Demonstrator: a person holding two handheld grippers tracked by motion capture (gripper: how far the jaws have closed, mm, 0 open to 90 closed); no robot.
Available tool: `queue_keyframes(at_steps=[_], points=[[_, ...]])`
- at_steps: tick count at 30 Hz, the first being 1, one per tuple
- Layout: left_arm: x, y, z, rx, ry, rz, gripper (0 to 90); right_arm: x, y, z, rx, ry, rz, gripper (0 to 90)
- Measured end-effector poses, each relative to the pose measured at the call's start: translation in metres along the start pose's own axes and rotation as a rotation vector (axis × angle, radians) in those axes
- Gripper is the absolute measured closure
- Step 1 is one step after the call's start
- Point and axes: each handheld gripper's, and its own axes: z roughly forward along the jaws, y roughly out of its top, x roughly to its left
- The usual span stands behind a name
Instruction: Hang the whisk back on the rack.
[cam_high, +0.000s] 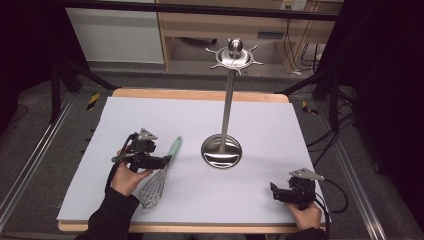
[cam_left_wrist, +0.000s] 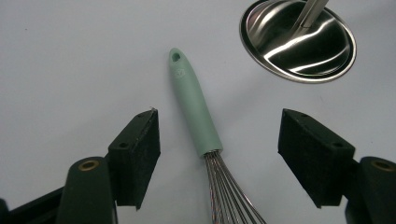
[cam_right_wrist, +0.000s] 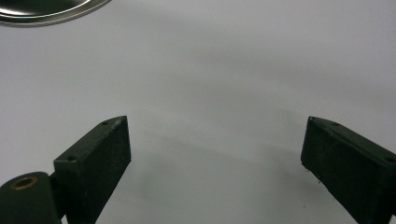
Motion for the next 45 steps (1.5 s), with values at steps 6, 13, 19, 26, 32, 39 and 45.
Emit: queue_keyframes(at_steps=[6,13,19,26,32,39,45], points=[[0.002,0.006,0.003,0.026,-0.001,-0.007,31.2,0.0,0.0,0.001,0.002,0.002,-0.001,8.9],[0.001,0.01,0.012,0.055,-0.007,-0.016,33.6,0.0,0.0,0.001,0.002,0.005,0.0,8.9],[0.001,0.011,0.023,0.094,-0.005,-0.012,35.9,0.0,0.001,0.001,0.003,0.009,-0.002,8.9],[0.002,0.008,0.036,0.143,-0.006,-0.008,39.3,0.001,0.001,0.002,0.007,0.011,0.011,8.9],[0.004,0.005,0.046,0.182,0.001,-0.014,42.1,0.001,0.001,0.002,0.008,0.011,0.011,8.9],[0.007,0.001,0.056,0.222,-0.007,-0.031,45.5,0.0,0.001,0.002,0.009,0.012,0.004,8.9],[0.008,-0.002,0.062,0.245,-0.009,-0.035,49.2,0.0,0.001,0.002,0.008,0.011,-0.001,8.9]])
